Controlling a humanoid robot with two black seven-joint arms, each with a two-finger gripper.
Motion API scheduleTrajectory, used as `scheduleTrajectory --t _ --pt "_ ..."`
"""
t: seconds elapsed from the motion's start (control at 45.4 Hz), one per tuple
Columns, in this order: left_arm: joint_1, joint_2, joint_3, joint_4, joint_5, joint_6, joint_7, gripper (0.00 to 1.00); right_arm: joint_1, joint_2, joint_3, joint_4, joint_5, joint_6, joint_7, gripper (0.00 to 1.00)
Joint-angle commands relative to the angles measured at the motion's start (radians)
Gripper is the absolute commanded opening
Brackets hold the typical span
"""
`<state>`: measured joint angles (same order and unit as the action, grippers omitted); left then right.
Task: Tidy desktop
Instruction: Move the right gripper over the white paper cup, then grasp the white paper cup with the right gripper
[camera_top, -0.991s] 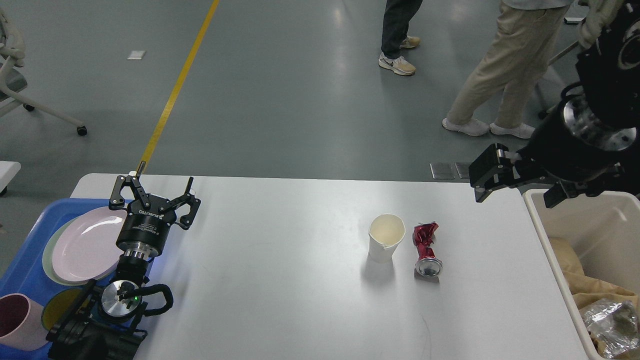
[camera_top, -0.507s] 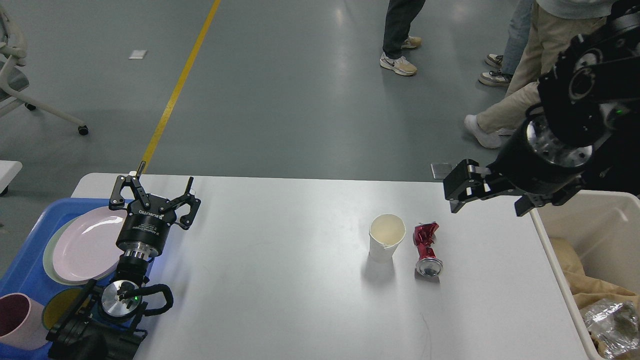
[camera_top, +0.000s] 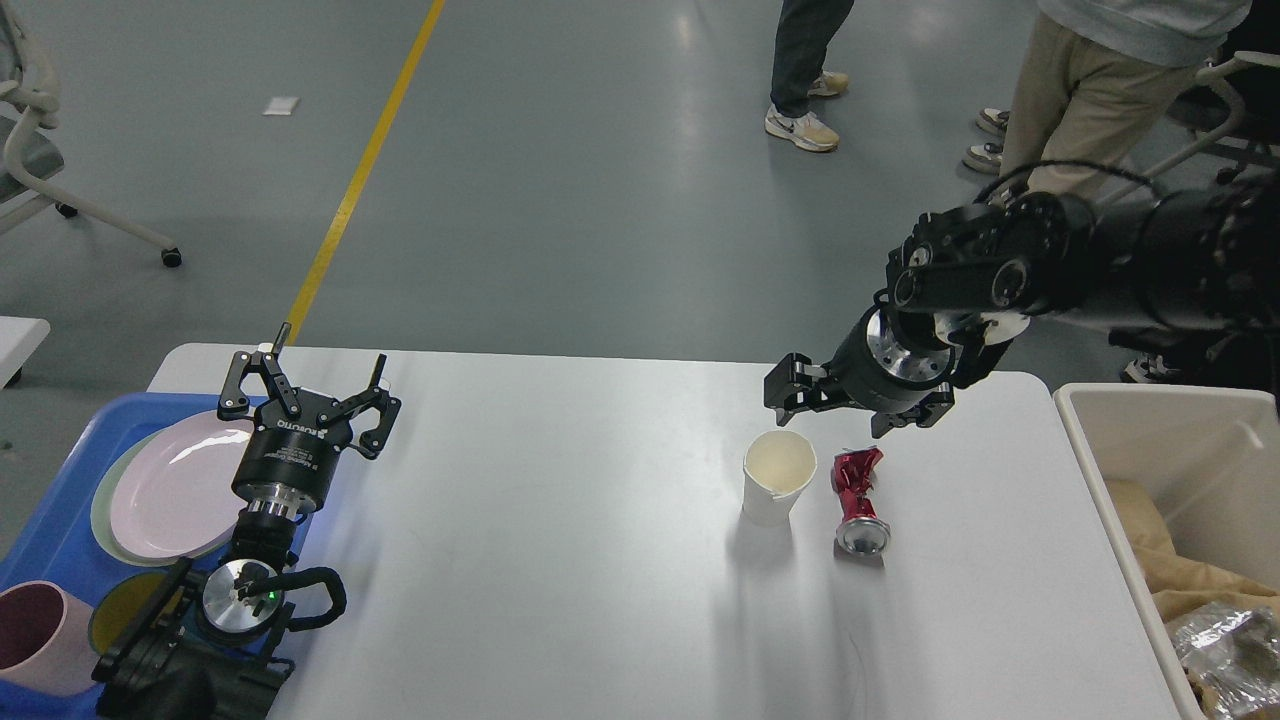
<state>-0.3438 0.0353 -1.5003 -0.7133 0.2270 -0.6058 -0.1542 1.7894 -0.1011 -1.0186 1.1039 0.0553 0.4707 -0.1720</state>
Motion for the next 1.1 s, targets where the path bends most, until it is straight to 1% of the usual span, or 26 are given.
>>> scheduleTrajectory --t 0.0,0.066,0.176,0.264,0.418,0.507,0.661,0.727,0.837,0.859,0.903,0.947,0.991,1.079 --pt "0.0 0.0 0.0 0.0 0.0 0.0 0.001 0.97 -0.14 0.07 0.0 -0.128 -0.003 -0.032 -0.003 1.0" --pt "0.0 0.0 0.0 0.0 0.0 0.0 0.001 0.97 -0.209 0.103 -0.005 -0.196 -0.003 -0.04 -0.012 1.0" --pt "0.0 0.0 0.0 0.0 0.0 0.0 0.001 0.97 -0.288 0.13 0.0 -0.272 -0.011 -0.043 -0.053 1.0" --pt "0.0 0.0 0.0 0.0 0.0 0.0 0.001 0.97 -0.315 0.141 0.0 -0.298 -0.012 -0.055 -0.057 1.0" --pt "0.0 0.0 0.002 0.0 0.0 0.0 0.001 0.97 -0.39 0.162 0.003 -0.363 -0.015 -0.11 -0.058 1.0" --pt "0.0 0.0 0.002 0.0 0.0 0.0 0.001 0.97 -0.397 0.163 0.005 -0.374 -0.009 -0.125 -0.058 1.0" --pt "0.0 0.0 0.002 0.0 0.0 0.0 0.001 0.97 -0.4 0.161 0.02 -0.375 -0.002 -0.147 -0.058 0.9" --pt "0.0 0.0 0.002 0.0 0.0 0.0 -0.001 0.97 -0.404 0.163 0.02 -0.375 -0.002 -0.153 -0.058 0.89" --pt "0.0 0.0 0.002 0.0 0.0 0.0 -0.001 0.97 -0.416 0.163 0.026 -0.375 0.0 -0.165 -0.058 0.74" --pt "0.0 0.0 0.002 0.0 0.0 0.0 0.001 0.97 -0.421 0.163 0.031 -0.374 0.0 -0.17 -0.058 0.7" --pt "0.0 0.0 0.0 0.0 0.0 0.0 0.001 0.97 -0.427 0.163 0.038 -0.374 0.0 -0.176 -0.061 0.5" --pt "0.0 0.0 0.002 0.0 0.0 0.0 -0.001 0.97 -0.43 0.158 0.04 -0.374 0.0 -0.176 -0.067 0.33" --pt "0.0 0.0 0.002 0.0 0.0 0.0 -0.001 0.97 -0.435 0.156 0.04 -0.374 0.002 -0.179 -0.075 0.23" --pt "0.0 0.0 0.002 0.0 0.0 0.0 -0.001 0.97 -0.438 0.153 0.041 -0.374 0.003 -0.188 -0.08 0.1"
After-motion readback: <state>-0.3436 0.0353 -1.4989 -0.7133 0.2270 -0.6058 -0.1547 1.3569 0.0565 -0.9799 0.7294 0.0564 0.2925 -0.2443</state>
